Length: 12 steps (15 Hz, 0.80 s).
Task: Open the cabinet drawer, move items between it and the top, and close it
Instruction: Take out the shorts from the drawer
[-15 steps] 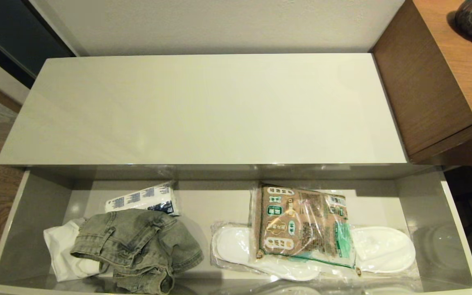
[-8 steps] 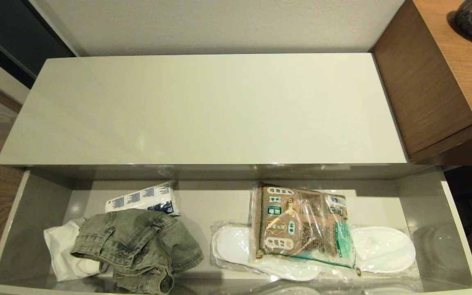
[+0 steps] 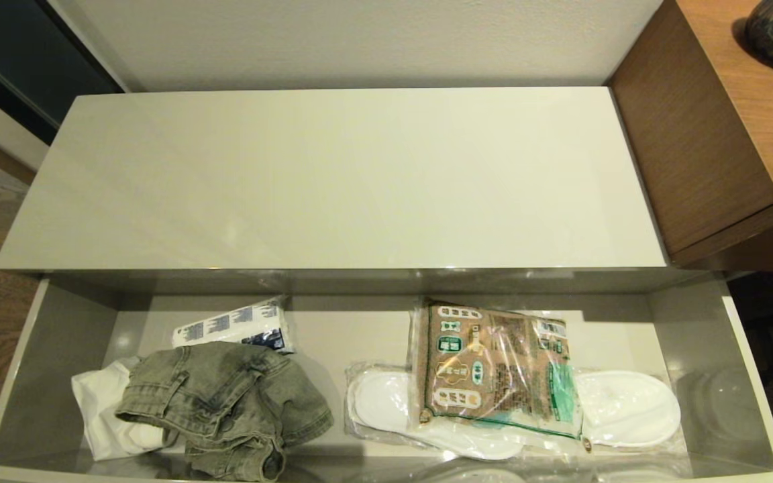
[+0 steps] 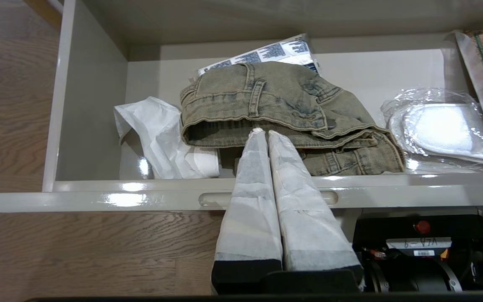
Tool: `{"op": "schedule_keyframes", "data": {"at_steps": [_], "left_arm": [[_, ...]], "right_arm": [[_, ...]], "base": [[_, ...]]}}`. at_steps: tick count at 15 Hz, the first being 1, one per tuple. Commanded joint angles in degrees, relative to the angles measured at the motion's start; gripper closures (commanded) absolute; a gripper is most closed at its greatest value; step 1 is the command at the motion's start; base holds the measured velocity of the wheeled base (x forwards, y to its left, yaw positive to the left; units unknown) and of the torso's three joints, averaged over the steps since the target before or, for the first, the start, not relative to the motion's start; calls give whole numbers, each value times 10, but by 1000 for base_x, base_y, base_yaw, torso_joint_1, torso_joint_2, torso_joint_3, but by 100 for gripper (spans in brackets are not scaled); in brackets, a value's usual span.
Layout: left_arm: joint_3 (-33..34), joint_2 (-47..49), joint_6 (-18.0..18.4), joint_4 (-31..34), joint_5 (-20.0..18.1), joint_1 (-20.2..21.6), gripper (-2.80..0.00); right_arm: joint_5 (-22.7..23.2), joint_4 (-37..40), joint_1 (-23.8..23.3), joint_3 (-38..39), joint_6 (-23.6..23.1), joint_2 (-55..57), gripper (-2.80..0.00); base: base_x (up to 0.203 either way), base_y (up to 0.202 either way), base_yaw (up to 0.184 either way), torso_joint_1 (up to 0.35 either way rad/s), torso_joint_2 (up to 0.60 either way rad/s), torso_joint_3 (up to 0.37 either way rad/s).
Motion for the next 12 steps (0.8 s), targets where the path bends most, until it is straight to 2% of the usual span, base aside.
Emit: {"op": "schedule_keyframes", "data": {"at_steps": [1,3,5,7,9,12], "left_arm": [[0,1,0,0,0,0,0],[0,1,0,0,0,0,0],[0,1,0,0,0,0,0],[0,1,0,0,0,0,0],[0,1,0,0,0,0,0],[0,1,0,0,0,0,0]], "right_arm": [[18,7,-14,25,-15,-25,0],[38,7,-16,44,-32,-29,0],[53,12,-21,28,-32,-30,0],[76,27,-68,19,-38,-33,0],[102,49,-101,27,-111,-44,0],[107,-16,-91,102,-119,-84,0]], "base": [[0,0,0,0,0,0],[0,0,0,0,0,0],[0,0,0,0,0,0],[0,0,0,0,0,0],[0,0,0,0,0,0],[0,0,0,0,0,0]]}}
